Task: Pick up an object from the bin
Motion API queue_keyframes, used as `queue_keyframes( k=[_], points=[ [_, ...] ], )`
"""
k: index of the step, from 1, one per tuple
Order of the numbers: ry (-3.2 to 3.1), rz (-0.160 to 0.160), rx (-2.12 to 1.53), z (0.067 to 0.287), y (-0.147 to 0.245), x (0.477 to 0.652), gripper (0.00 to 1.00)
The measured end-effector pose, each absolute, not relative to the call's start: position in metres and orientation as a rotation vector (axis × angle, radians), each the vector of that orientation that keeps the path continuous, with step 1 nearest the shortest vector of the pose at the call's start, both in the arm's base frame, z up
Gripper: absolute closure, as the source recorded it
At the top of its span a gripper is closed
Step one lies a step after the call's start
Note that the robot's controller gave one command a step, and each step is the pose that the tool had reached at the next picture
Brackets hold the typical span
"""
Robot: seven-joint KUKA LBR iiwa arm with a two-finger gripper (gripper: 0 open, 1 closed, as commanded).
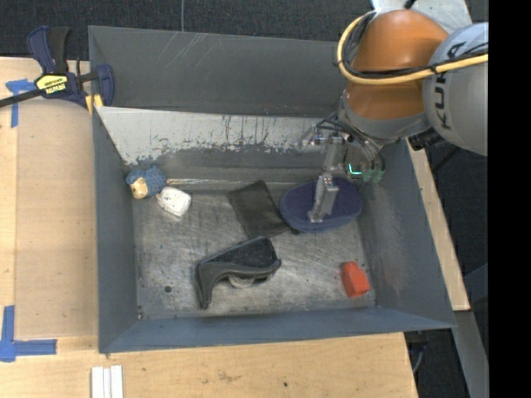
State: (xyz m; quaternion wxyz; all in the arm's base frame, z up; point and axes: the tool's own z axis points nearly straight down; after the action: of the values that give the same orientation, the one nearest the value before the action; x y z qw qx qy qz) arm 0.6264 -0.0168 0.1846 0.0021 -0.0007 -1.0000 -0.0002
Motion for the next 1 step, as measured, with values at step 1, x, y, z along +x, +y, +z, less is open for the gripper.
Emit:
queue_keyframes(
  k=[1],
  points=[
    [-3.085,0.001,0.611,0.0769,-0.0452,0.613,0.0]
  ],
)
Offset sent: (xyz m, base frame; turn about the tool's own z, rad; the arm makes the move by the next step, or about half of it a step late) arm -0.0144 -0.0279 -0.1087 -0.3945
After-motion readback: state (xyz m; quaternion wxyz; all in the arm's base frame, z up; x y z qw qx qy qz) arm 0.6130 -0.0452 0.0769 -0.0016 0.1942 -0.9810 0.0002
